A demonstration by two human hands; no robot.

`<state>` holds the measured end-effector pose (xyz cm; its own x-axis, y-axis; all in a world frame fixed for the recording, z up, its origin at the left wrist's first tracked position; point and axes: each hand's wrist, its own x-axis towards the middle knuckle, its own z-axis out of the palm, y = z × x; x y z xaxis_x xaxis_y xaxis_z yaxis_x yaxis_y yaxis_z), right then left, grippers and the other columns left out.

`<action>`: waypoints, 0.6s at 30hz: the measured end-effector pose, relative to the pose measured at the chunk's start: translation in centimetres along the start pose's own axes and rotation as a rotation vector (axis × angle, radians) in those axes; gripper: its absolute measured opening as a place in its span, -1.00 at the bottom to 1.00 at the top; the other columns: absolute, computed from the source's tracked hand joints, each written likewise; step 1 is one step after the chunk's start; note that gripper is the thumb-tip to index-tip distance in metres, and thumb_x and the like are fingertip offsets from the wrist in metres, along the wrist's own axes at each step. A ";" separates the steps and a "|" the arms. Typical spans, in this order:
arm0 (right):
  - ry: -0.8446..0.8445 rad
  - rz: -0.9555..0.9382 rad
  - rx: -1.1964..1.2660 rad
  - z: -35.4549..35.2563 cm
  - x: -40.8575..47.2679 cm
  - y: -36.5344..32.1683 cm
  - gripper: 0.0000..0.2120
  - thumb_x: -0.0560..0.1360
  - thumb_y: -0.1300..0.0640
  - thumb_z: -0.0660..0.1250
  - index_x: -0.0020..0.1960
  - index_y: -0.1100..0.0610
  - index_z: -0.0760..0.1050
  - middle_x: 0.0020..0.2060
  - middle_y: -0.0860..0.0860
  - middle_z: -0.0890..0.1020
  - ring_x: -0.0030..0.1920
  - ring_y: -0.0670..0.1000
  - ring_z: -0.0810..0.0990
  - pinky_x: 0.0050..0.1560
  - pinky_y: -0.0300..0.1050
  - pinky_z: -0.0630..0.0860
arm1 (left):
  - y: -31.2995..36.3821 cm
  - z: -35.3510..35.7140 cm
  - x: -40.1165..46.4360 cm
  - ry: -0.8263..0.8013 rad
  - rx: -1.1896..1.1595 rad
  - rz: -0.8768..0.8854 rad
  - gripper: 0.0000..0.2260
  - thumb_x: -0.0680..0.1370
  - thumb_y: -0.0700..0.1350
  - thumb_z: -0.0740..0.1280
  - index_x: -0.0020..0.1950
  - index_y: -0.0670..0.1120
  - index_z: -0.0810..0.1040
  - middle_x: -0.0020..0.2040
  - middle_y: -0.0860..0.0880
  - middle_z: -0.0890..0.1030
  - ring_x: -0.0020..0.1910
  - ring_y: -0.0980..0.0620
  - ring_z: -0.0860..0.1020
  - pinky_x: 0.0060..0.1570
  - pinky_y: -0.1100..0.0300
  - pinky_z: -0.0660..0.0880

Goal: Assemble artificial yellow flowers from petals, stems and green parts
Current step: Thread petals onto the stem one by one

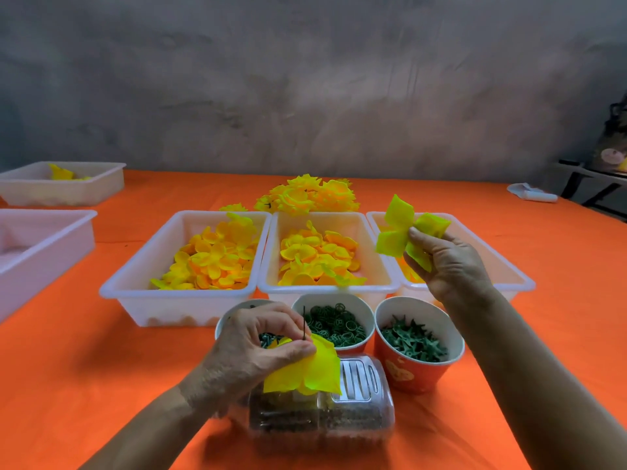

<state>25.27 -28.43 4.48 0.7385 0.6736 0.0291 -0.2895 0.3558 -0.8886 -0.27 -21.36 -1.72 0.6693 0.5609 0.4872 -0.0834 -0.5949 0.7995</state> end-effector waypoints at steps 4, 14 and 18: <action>-0.222 0.130 -0.077 2.2 -4.1 -0.1 -0.84 0.42 0.35 0.34 -0.21 0.11 0.55 -0.38 -0.02 0.68 -0.39 -0.07 0.66 -0.44 -0.27 0.54 | 0.1 0.0 -0.1 -0.007 -0.006 -0.005 -0.92 0.32 -0.09 0.52 -0.34 -0.02 0.66 -0.23 0.04 0.64 -0.15 0.04 0.62 -0.08 0.19 0.53; -0.426 0.249 -0.307 4.6 -8.8 -0.8 -0.78 0.20 0.33 0.40 -0.15 0.21 0.59 -0.35 0.08 0.68 -0.42 0.00 0.65 -0.52 -0.27 0.49 | 0.8 -0.1 -0.5 -0.006 0.036 -0.009 -0.96 0.37 -0.20 0.52 -0.23 -0.15 0.69 -0.18 0.02 0.66 -0.10 0.09 0.62 -0.01 0.20 0.52; -0.458 0.248 -0.274 5.1 -9.1 -0.4 -0.75 0.14 0.32 0.40 -0.18 0.22 0.61 -0.27 0.12 0.70 -0.32 0.05 0.69 -0.41 -0.16 0.58 | 1.3 -0.2 -0.7 -0.011 0.047 -0.048 -0.96 0.38 -0.24 0.51 -0.19 -0.15 0.70 -0.18 0.09 0.64 -0.09 0.10 0.61 0.00 0.18 0.51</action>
<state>15.57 -31.36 6.88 0.3125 0.9484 -0.0542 -0.2076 0.0125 -0.9781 -0.98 -22.42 -0.96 0.6801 0.5832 0.4443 -0.0161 -0.5940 0.8043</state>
